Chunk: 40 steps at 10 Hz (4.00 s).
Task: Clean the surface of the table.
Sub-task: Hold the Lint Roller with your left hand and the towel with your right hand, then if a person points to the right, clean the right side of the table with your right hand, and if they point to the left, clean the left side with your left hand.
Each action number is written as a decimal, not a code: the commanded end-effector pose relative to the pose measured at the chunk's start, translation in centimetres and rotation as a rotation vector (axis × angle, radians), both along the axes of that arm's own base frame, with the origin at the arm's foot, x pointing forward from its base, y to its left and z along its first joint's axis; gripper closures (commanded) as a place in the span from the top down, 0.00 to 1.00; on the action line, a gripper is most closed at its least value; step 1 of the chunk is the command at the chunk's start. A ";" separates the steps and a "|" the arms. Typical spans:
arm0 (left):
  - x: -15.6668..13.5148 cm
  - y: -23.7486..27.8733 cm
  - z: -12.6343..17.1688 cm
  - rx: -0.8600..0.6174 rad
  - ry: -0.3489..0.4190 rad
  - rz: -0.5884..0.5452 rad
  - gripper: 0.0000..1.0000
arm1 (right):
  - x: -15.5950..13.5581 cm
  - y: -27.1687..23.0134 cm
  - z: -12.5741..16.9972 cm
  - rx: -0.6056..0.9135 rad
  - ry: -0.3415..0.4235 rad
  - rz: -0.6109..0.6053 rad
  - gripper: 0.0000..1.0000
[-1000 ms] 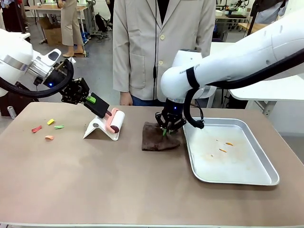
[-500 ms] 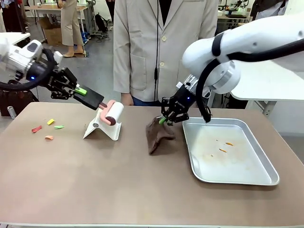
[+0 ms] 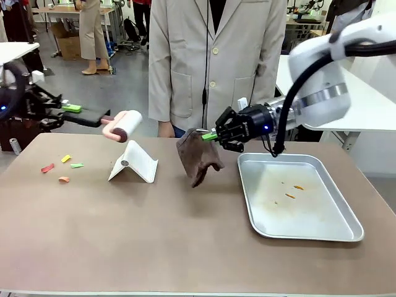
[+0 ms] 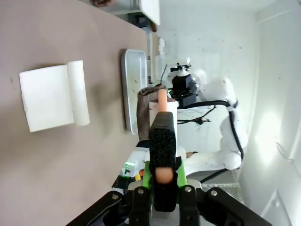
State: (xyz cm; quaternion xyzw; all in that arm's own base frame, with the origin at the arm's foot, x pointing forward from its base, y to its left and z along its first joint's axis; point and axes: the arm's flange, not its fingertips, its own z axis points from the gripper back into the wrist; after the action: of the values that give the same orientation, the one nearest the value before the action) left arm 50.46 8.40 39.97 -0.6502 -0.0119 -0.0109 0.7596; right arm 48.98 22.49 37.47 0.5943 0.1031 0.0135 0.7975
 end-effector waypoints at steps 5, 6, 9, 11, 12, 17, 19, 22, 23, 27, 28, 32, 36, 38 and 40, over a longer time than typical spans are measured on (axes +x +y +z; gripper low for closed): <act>-8.1 9.7 -0.3 -0.153 0.086 0.300 0.00 | -12.6 -16.4 3.4 0.219 -0.078 -0.398 0.00; -8.9 11.0 0.0 -0.121 0.091 0.318 0.00 | -13.2 -19.5 4.1 0.212 -0.054 -0.481 0.00; -11.0 17.1 1.0 -0.062 0.022 0.288 0.00 | -13.6 -28.8 4.5 0.247 0.040 -0.637 0.00; -12.4 21.8 0.4 -0.097 0.014 0.278 0.00 | -14.6 -33.2 3.6 0.242 0.080 -0.710 0.00; -13.0 23.9 0.1 -0.134 0.006 0.276 0.00 | -15.4 -34.6 3.1 0.209 0.050 -0.737 0.00; -12.5 26.2 -3.2 -0.174 0.042 0.287 0.00 | -14.9 -37.1 2.9 0.130 0.037 -0.803 0.00; -13.8 26.5 -2.8 -0.166 0.039 0.297 0.00 | -14.9 -37.1 2.9 0.130 0.037 -0.803 0.00; -13.8 26.5 -2.8 -0.166 0.039 0.297 0.00 | -14.9 -37.1 2.9 0.130 0.037 -0.803 0.00; -13.8 26.5 -2.8 -0.166 0.039 0.297 0.00 | -14.9 -37.1 2.9 0.130 0.037 -0.803 0.00; -13.8 26.5 -2.8 -0.166 0.039 0.297 0.00 | -14.9 -37.1 2.9 0.130 0.037 -0.803 0.00; -13.8 26.5 -2.8 -0.166 0.039 0.297 0.00 | -14.9 -37.1 2.9 0.130 0.037 -0.803 0.00; -13.8 26.5 -2.8 -0.166 0.039 0.297 0.00 | -14.9 -37.1 2.9 0.130 0.037 -0.803 0.00; -13.8 26.5 -2.8 -0.166 0.039 0.297 0.00 | -14.9 -37.1 2.9 0.130 0.037 -0.803 0.00; -13.8 26.5 -2.8 -0.166 0.039 0.297 0.00 | -14.9 -37.1 2.9 0.130 0.037 -0.803 0.00; -13.8 26.5 -2.8 -0.166 0.039 0.297 0.00 | -14.8 -37.2 2.7 0.115 0.040 -0.809 0.11</act>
State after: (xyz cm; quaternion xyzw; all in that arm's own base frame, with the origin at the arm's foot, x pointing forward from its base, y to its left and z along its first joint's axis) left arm 37.09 35.08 36.62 -0.7000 -0.0937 0.1174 0.6982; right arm 34.18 -14.66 40.13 0.6307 -0.1243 -0.3075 0.7016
